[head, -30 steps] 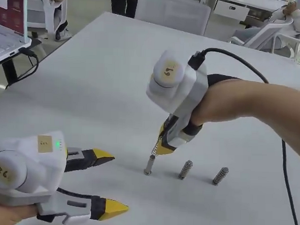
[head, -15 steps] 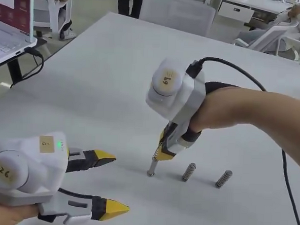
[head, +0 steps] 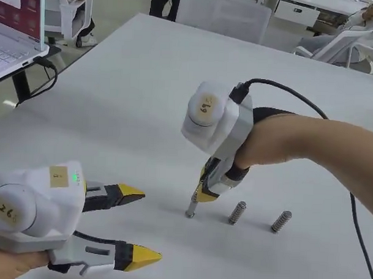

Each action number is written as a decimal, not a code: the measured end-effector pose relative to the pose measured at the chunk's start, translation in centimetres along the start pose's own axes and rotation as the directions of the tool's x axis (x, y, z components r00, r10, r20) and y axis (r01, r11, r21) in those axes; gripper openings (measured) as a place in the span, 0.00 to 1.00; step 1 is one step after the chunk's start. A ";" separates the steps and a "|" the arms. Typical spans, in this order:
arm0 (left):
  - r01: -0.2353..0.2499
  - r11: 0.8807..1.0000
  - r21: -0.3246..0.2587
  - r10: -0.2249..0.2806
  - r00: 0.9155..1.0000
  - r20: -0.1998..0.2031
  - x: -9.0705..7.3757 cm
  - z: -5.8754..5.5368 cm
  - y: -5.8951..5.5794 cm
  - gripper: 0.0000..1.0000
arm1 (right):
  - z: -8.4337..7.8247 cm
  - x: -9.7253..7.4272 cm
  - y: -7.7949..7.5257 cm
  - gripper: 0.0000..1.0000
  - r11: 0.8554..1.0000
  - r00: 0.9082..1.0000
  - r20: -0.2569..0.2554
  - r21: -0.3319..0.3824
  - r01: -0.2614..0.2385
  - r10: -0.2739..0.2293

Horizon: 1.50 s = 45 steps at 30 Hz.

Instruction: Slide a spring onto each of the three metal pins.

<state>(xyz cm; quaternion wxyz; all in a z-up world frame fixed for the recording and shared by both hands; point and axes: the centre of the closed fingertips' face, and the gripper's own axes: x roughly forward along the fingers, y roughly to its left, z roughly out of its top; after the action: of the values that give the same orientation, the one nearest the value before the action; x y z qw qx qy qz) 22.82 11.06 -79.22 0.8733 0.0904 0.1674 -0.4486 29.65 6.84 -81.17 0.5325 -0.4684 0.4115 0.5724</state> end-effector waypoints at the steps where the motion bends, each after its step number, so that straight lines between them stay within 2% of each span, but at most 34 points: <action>1: 0.001 1.000 0.000 -0.001 1.000 -0.001 0.0 0.0 0.0 0.53 | 0.0 0.2 -0.1 0.09 1.000 1.000 0.002 0.003 0.001 -0.001; 12: -0.002 1.000 -0.001 0.002 1.000 -0.005 -0.1 -0.1 0.2 0.53 | -0.1 1.7 -0.2 0.09 1.000 1.000 0.006 0.025 -0.005 0.004; 23: -0.003 1.000 -0.004 0.002 1.000 -0.007 0.0 -0.1 0.3 0.53 | -0.4 3.1 0.0 0.09 1.000 1.000 -0.020 0.008 -0.008 0.009; 45: -0.003 1.000 -0.013 0.003 1.000 -0.002 -0.1 -0.1 0.3 0.52 | -0.6 3.8 0.2 0.09 1.000 1.000 -0.020 0.011 -0.017 0.017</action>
<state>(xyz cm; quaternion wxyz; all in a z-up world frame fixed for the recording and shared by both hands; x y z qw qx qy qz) 23.00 11.35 -79.24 0.8745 0.0851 0.1710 -0.4459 29.56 7.12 -85.00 0.5260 -0.4679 0.4239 0.5698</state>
